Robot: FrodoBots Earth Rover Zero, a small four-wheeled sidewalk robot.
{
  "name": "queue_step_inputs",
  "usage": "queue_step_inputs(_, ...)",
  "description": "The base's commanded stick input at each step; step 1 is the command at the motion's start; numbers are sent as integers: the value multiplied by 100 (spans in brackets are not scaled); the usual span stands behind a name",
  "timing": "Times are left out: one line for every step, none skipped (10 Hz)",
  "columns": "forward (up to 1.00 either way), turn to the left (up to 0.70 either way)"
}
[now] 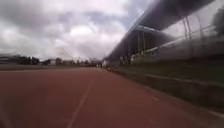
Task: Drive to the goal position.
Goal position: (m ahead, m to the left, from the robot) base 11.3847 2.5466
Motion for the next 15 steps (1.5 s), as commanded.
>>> queue_step_inputs(70,1)
queue_step_inputs(70,1)
queue_step_inputs(70,1)
queue_step_inputs(70,1)
queue_step_inputs(70,15)
queue_step_inputs(70,30)
queue_step_inputs(70,36)
queue_step_inputs(70,36)
queue_step_inputs(70,36)
queue_step_inputs(70,36)
queue_step_inputs(70,1)
queue_step_inputs(70,1)
queue_step_inputs(70,1)
queue_step_inputs(70,1)
queue_step_inputs(70,1)
